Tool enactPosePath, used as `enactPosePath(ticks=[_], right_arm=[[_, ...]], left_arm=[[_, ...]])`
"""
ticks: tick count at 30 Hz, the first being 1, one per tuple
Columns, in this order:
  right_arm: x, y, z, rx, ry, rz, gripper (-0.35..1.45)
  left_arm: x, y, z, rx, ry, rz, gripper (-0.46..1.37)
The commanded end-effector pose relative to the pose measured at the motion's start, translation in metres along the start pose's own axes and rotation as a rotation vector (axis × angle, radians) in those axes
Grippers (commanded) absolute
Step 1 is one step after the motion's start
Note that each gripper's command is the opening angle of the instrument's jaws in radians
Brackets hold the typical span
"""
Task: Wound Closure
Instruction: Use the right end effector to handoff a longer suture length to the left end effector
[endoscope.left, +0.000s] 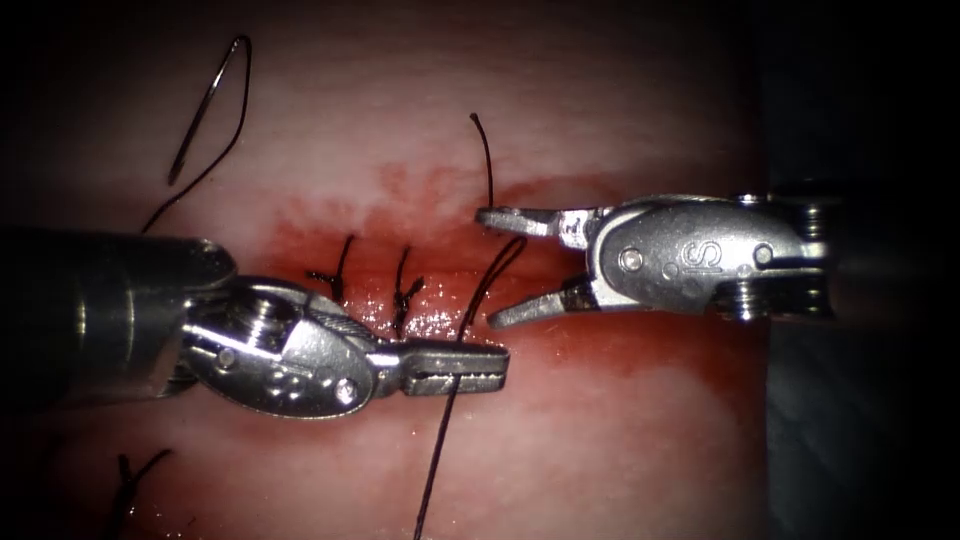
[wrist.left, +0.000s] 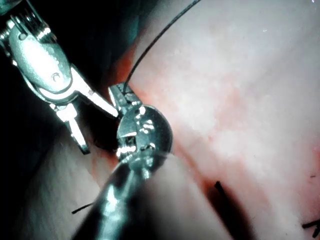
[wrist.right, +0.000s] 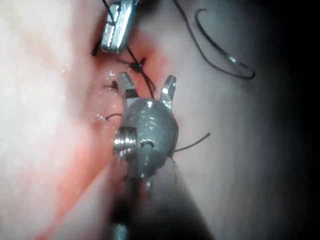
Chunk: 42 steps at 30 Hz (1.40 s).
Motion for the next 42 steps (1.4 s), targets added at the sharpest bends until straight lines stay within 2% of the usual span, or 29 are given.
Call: enactPosePath(ticks=[1, 2, 4, 5, 6, 7, 11, 14, 17, 18, 19, 21, 24, 29, 38, 42], right_arm=[[-0.0001, -0.0001, 0.0001, 0.011, -0.001, -0.002, 1.07], [-0.0002, -0.0004, 0.0002, 0.037, -0.027, -0.006, 0.89], [-0.0003, -0.0007, 0.0005, 0.068, -0.067, -0.015, 0.70], [-0.0004, -0.0010, 0.0006, 0.097, -0.084, -0.022, 0.32], [-0.0005, -0.0012, 0.0006, 0.123, -0.085, -0.023, -0.16], [-0.0006, -0.0012, 0.0004, 0.145, -0.076, -0.026, -0.35], [-0.0004, -0.0003, -0.0008, 0.155, -0.046, -0.036, -0.35], [-0.0003, 0.0009, -0.0020, 0.093, -0.077, -0.032, -0.35], [-0.0011, 0.0013, -0.0026, 0.073, -0.089, -0.033, -0.35], [-0.0015, 0.0014, -0.0027, 0.071, -0.090, -0.034, -0.35], [-0.0019, 0.0015, -0.0029, 0.071, -0.090, -0.034, -0.35], [-0.0026, 0.0019, -0.0031, 0.063, -0.094, -0.035, -0.35], [-0.0035, 0.0025, -0.0033, 0.046, -0.104, -0.010, -0.35], [-0.0045, 0.0031, -0.0031, 0.037, -0.106, -0.003, -0.35], [-0.0066, 0.0033, -0.0021, 0.057, -0.128, -0.011, -0.35], [-0.0070, 0.0036, -0.0020, 0.057, -0.127, -0.010, -0.35]], left_arm=[[0.0000, 0.0000, 0.0000, -0.010, 0.003, 0.000, -0.35], [0.0000, -0.0001, 0.0001, -0.010, 0.002, -0.001, -0.35], [0.0001, -0.0001, 0.0002, -0.010, 0.002, -0.001, -0.35], [0.0001, -0.0001, 0.0002, -0.010, 0.002, -0.002, -0.35], [0.0001, -0.0002, 0.0003, -0.010, 0.002, -0.002, -0.35], [0.0001, -0.0002, 0.0003, -0.007, 0.003, -0.002, -0.35], [0.0001, -0.0002, 0.0003, -0.007, 0.004, -0.002, -0.35], [0.0002, -0.0002, 0.0005, -0.006, 0.003, -0.003, -0.35], [0.0002, -0.0002, 0.0007, -0.005, 0.002, 0.003, -0.32], [0.0003, -0.0002, 0.0008, -0.004, 0.001, -0.003, 0.05], [0.0003, -0.0002, 0.0010, -0.003, 0.000, -0.003, 0.32], [0.0004, -0.0001, 0.0013, 0.000, -0.003, -0.009, 0.58], [0.0006, 0.0003, 0.0020, 0.026, 0.005, -0.009, 0.76], [0.0010, 0.0008, 0.0024, 0.045, 0.015, -0.008, 0.87], [0.0021, 0.0011, 0.0007, 0.056, 0.037, -0.011, 0.75], [0.0020, 0.0016, 0.0000, 0.053, 0.039, 0.000, 0.73]])
